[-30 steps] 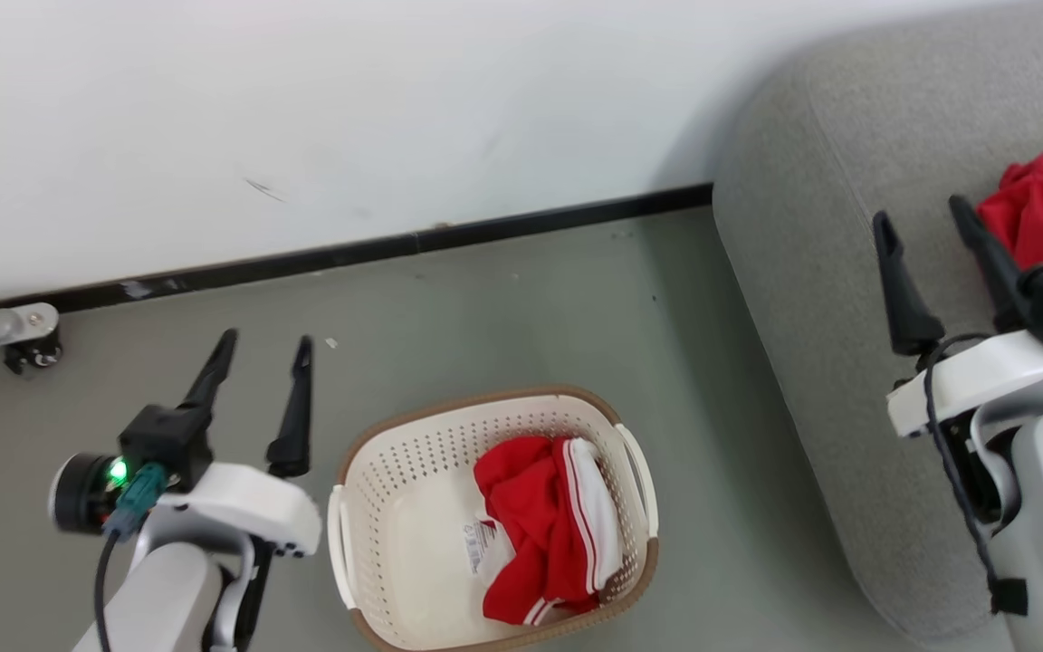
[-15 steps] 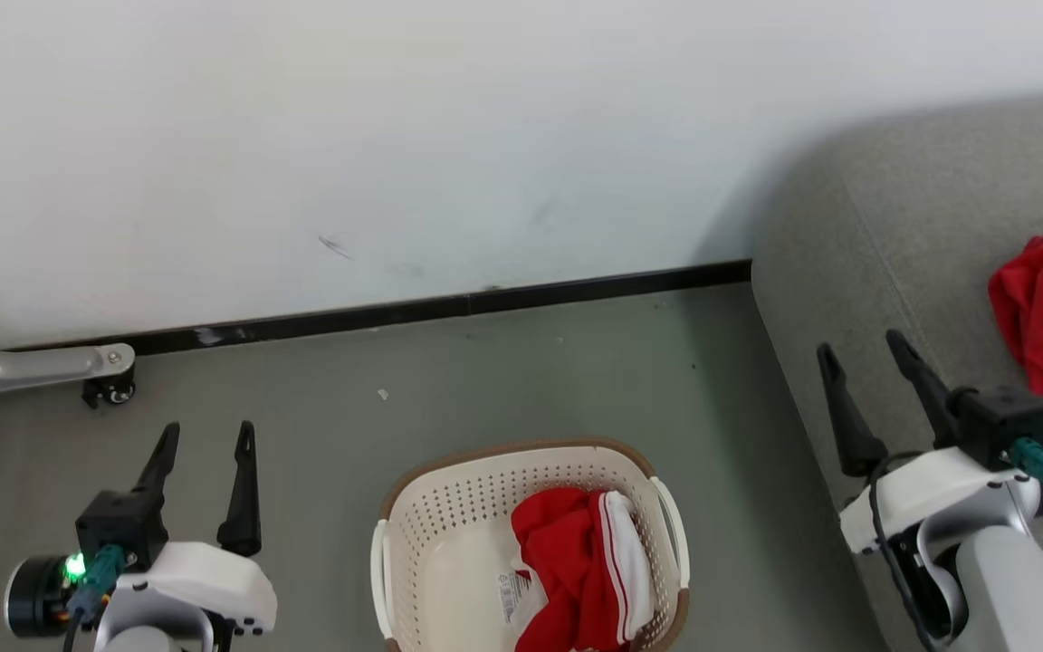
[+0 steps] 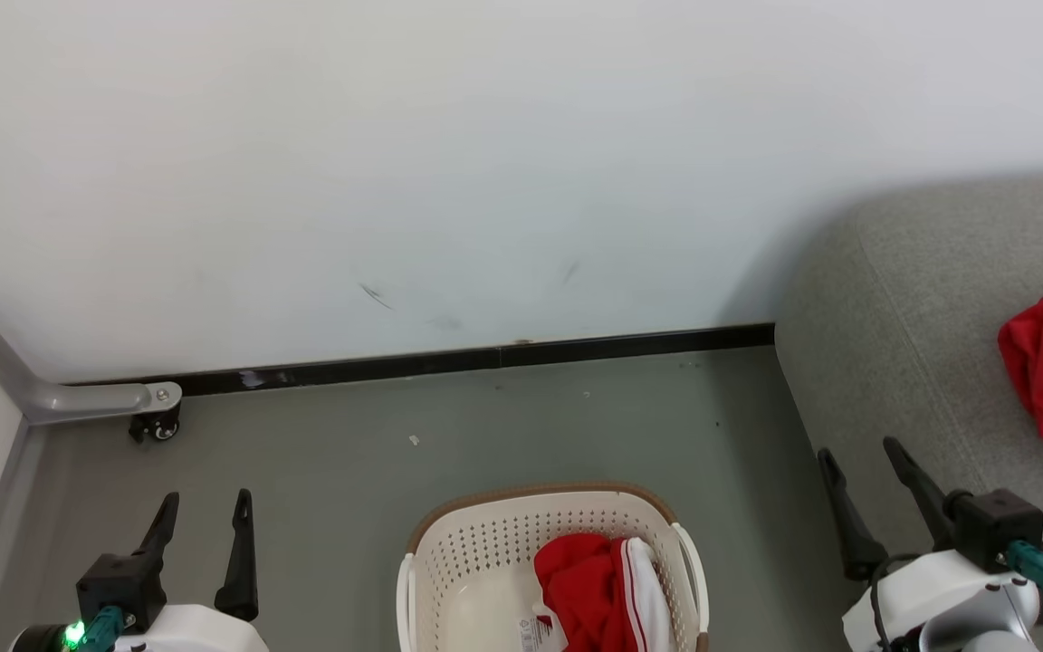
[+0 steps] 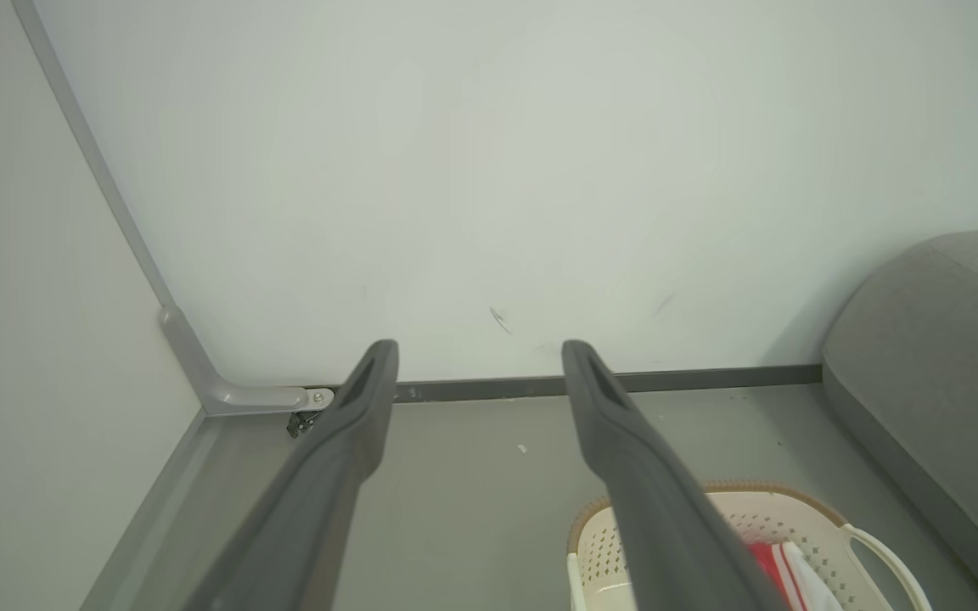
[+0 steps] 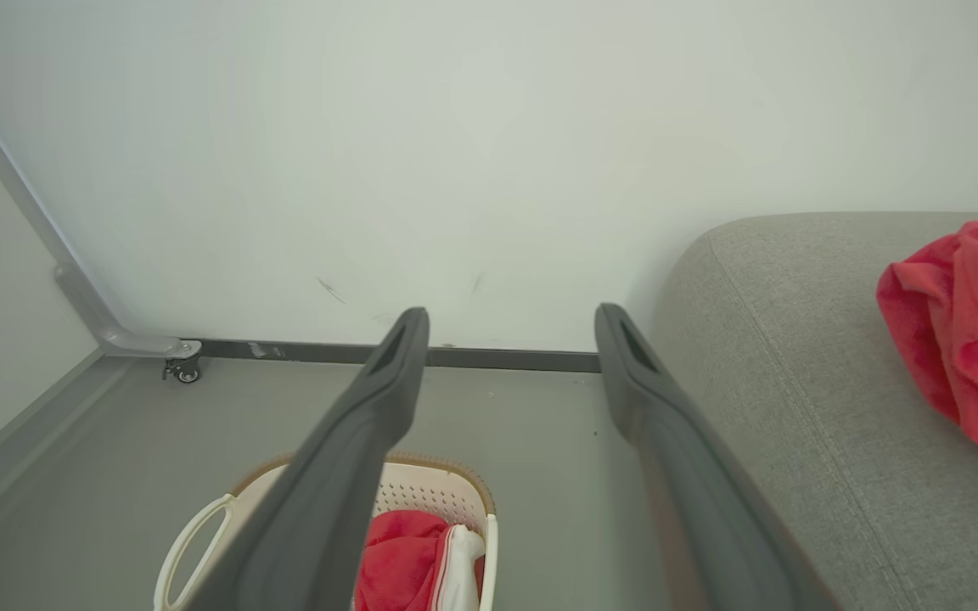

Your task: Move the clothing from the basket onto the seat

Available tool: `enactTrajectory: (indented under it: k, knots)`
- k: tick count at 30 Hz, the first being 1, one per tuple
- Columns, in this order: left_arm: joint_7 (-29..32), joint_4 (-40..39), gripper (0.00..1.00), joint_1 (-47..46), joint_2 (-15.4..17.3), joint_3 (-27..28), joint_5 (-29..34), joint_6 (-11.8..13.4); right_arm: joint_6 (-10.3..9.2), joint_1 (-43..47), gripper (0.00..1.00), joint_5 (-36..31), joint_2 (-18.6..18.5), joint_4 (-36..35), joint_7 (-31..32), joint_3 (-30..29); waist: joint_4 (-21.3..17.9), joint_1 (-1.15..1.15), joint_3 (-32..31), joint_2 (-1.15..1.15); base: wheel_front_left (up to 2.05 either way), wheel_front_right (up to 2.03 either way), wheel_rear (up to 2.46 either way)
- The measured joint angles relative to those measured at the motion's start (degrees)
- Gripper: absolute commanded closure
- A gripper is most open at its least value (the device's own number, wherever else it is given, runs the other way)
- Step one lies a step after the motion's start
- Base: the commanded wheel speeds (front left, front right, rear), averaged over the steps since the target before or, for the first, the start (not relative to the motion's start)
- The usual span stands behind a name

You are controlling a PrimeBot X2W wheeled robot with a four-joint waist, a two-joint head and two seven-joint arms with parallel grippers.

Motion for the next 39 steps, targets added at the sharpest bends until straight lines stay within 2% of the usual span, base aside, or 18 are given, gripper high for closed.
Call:
enactTrajectory:
  k: [12, 17, 39]
  knots:
    - [0.0, -0.6, 0.00, 2.5, 0.6, 1.0, -0.5, -0.2, 0.00, 4.9, 0.00, -0.1, 0.3, -2.4, 0.0, 0.3, 0.8, 0.00, -2.9, 0.00, 0.00, 0.00, 0.00]
    - [0.0, -1.3, 0.00, 3.7, 0.7, 1.4, -0.5, -0.3, 0.00, 6.3, 0.00, 2.1, 0.3, -3.3, 0.0, 1.1, 0.7, 0.00, -3.4, 0.00, 0.00, 0.00, 0.00]
    - [-0.1, -4.2, 0.00, 4.8, 1.5, 1.9, -0.5, -0.3, 0.00, 8.1, 0.00, 3.2, 0.3, -7.5, 0.0, 1.2, 0.4, 0.00, -1.6, 0.00, 0.00, 0.00, 0.00]
